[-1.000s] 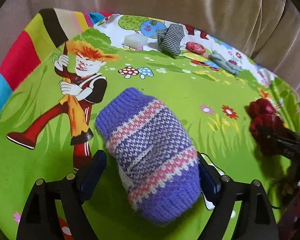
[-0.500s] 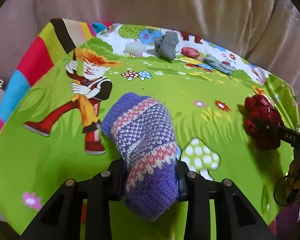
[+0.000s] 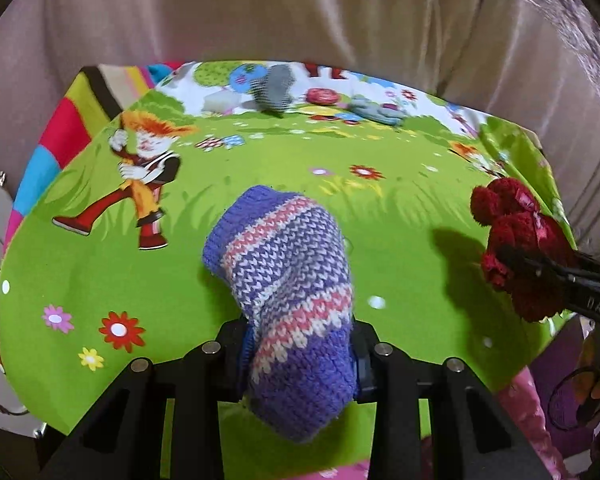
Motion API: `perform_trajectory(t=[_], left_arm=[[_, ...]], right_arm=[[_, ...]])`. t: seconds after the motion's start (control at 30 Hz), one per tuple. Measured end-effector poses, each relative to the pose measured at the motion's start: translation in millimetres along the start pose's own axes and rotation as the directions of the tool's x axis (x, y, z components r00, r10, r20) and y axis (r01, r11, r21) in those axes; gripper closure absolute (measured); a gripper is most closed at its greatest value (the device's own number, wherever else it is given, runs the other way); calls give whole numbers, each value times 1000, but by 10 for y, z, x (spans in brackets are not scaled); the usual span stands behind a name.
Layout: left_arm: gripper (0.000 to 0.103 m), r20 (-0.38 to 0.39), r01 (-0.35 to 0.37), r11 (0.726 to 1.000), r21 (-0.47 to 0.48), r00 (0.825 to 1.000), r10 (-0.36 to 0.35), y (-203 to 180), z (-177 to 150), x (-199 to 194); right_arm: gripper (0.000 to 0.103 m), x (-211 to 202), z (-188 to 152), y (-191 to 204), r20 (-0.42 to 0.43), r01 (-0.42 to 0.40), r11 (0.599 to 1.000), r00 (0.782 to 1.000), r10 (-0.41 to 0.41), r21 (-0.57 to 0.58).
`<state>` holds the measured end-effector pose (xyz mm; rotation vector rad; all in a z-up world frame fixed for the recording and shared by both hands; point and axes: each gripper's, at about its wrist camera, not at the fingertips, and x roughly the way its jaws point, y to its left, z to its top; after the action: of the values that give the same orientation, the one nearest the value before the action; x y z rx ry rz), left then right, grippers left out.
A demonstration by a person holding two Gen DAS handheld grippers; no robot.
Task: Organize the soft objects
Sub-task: 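Grasp the purple striped sock with the left tool while the right tool holds the red toy, then carry the red toy and sock to the purple box and open both tools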
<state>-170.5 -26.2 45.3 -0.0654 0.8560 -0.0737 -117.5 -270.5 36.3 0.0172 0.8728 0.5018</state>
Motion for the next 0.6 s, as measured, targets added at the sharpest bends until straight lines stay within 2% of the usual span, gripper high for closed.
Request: perform_trajectory(t=[0.13, 0.23, 0.6], left_arm=[[66, 37, 0, 998, 55, 999, -2, -212, 34, -184], [66, 68, -1, 996, 84, 998, -5, -345, 82, -333], [66, 165, 6, 985, 173, 986, -35, -722, 281, -837]], right_arm=[[55, -197, -168, -78, 11, -21, 999, 1000, 20, 43], [55, -314, -157, -76, 23, -18, 1000, 1000, 17, 26], [55, -1076, -27, -26, 187, -15, 999, 982, 24, -52]])
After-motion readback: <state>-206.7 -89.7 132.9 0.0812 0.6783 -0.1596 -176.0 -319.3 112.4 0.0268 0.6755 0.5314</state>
